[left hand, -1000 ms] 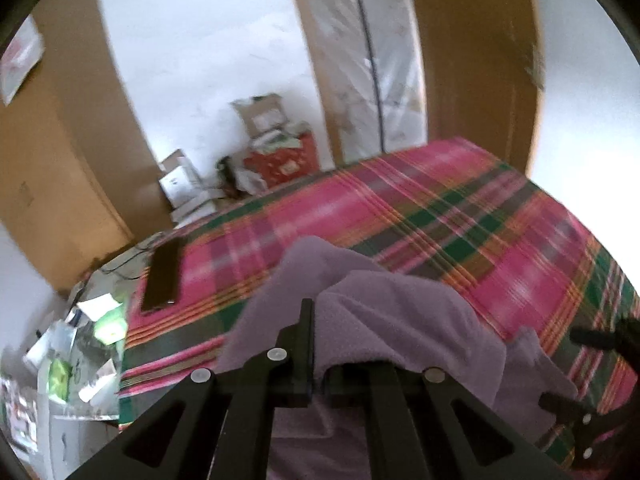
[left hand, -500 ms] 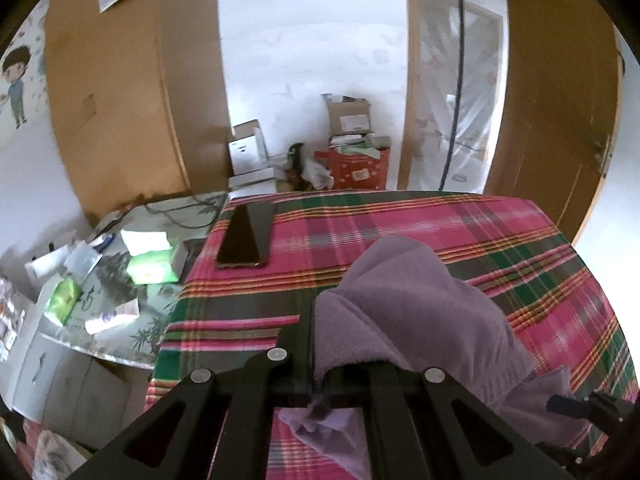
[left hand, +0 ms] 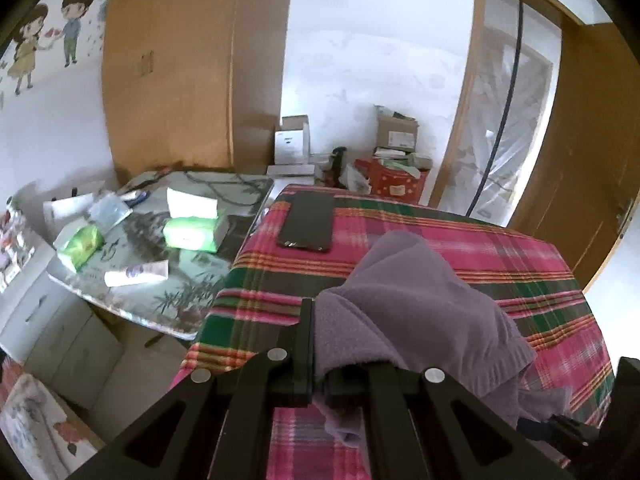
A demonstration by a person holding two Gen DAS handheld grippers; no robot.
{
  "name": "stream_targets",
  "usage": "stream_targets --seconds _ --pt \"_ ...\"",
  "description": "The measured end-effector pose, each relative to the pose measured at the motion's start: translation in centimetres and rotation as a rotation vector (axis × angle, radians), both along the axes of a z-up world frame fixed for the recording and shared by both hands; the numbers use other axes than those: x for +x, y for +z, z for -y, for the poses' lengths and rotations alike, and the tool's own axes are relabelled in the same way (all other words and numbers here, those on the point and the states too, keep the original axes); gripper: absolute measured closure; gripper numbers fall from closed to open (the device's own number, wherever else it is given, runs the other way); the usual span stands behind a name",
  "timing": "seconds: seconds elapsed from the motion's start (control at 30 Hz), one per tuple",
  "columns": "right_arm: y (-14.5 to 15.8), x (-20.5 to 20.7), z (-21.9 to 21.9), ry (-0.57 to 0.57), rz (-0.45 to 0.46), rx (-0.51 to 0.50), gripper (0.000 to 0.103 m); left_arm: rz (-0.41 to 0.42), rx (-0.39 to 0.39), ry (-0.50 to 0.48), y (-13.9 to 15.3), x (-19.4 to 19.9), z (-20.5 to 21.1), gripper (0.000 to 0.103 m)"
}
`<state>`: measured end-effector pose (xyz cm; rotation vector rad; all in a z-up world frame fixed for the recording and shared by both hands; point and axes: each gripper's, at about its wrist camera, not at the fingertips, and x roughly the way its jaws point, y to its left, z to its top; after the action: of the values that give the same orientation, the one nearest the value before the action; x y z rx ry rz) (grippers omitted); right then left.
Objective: Fold clothes
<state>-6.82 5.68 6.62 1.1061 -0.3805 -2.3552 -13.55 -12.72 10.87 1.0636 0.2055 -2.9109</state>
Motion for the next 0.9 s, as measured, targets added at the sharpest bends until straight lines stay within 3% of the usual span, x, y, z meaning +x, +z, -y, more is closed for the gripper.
stream_targets --seconds 0.2,0.33,0.4,0.9 --pt "-0.5 -0.2 1.0 -0.041 -0.03 0.028 0.032 0.023 0.013 0.019 -0.8 1.0 1.7 0.1" --pt "0.1 0.1 1.3 -0.073 -0.072 0.077 0.063 0.03 0.043 0.033 -1.2 1.6 2.7 0.1" --pt "0.7 0.4 1.2 -0.104 -0.11 0.123 0.072 0.038 0.064 0.039 -1.3 1.8 3.2 0.1" --pt "8.3 1.9 2.5 -0.173 -0.429 0.371 0.079 0.078 0.207 0.001 -1.9 5.7 5.1 0.1"
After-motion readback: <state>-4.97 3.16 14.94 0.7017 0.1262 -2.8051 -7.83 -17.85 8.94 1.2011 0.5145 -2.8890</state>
